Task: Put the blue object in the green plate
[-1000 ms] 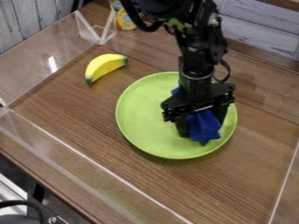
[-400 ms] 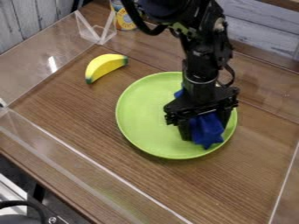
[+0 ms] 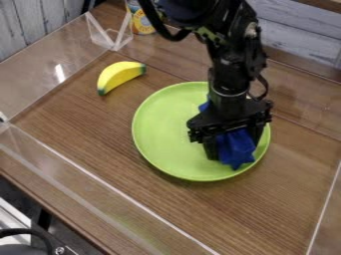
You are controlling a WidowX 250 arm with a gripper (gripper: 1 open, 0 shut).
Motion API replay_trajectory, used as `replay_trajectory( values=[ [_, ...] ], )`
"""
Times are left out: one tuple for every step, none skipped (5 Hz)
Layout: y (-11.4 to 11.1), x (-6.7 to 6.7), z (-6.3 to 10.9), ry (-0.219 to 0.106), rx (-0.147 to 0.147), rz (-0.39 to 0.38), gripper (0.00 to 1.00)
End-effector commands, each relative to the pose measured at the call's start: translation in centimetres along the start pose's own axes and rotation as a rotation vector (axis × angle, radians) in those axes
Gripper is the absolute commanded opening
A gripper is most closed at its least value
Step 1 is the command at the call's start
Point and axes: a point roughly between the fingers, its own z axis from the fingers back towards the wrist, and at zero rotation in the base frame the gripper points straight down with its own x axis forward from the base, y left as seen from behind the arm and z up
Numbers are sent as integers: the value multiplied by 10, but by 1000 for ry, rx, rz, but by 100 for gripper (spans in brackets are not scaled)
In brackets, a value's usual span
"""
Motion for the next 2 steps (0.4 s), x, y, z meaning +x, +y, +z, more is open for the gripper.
replay_trajectory(
  values=[
    [0,-9,-1,1,11,-28,0],
    [1,-12,-3,5,20,-31,0]
  ],
)
